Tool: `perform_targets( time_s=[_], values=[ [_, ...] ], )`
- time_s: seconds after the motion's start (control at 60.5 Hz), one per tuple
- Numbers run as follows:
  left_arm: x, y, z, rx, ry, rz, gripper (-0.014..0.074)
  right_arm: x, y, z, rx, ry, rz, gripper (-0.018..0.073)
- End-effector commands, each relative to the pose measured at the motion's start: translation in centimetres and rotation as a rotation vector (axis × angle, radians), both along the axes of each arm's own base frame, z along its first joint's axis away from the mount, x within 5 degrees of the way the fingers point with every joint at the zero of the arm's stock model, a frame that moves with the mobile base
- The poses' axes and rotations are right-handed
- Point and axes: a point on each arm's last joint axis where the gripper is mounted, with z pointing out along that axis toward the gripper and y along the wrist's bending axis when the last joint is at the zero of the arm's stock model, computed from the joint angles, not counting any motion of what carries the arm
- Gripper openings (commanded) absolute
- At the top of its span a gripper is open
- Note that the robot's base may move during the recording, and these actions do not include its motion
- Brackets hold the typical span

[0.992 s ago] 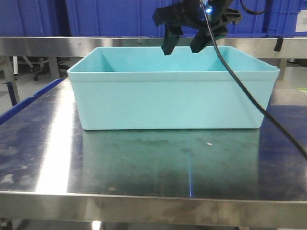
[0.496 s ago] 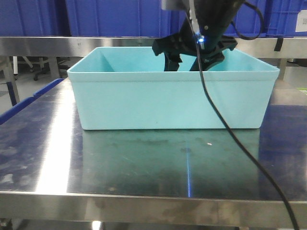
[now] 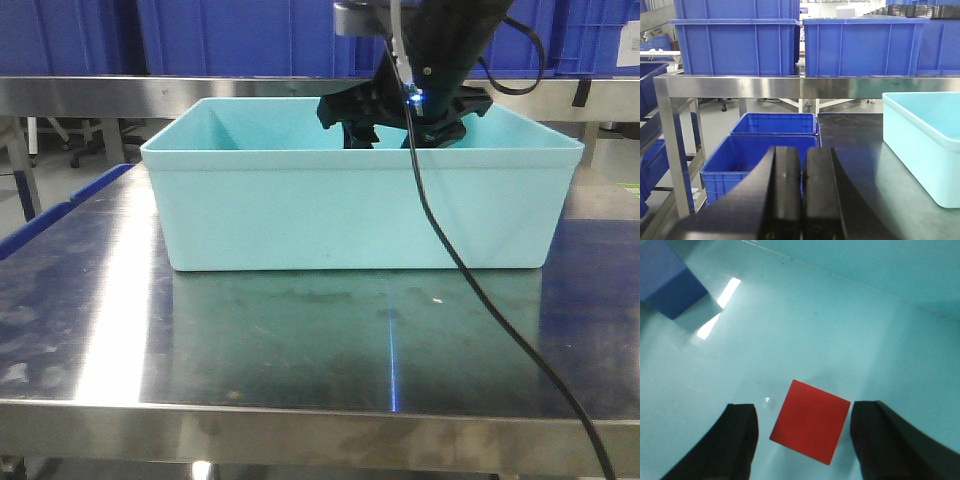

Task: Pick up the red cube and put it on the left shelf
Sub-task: 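Lower the open right gripper into the teal bin over the red cube, then close the right gripper around the red cube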

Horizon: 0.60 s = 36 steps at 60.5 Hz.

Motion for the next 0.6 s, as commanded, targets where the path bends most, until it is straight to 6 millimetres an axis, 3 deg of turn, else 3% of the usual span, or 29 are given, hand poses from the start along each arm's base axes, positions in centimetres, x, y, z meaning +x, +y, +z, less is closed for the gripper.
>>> perform_targets(
  time_s=[0.0, 0.265, 0.579],
  values=[
    [-0.09, 0.00, 0.00, -0.004, -0.073, 0.000, 0.0102, 0.08, -0.03, 3.99, 0.055, -0.133, -0.002, 0.0511],
    [-0.09, 0.00, 0.00, -0.004, -0.073, 0.000, 0.0102, -0.02, 0.03, 3.94, 0.068, -0.116, -0.007, 0.0565],
    [-0.09, 0.00, 0.00, -0.004, -0.073, 0.000, 0.0102, -0.25, -0.01, 3.71, 0.080, -0.070, -0.025, 0.0547]
  ],
)
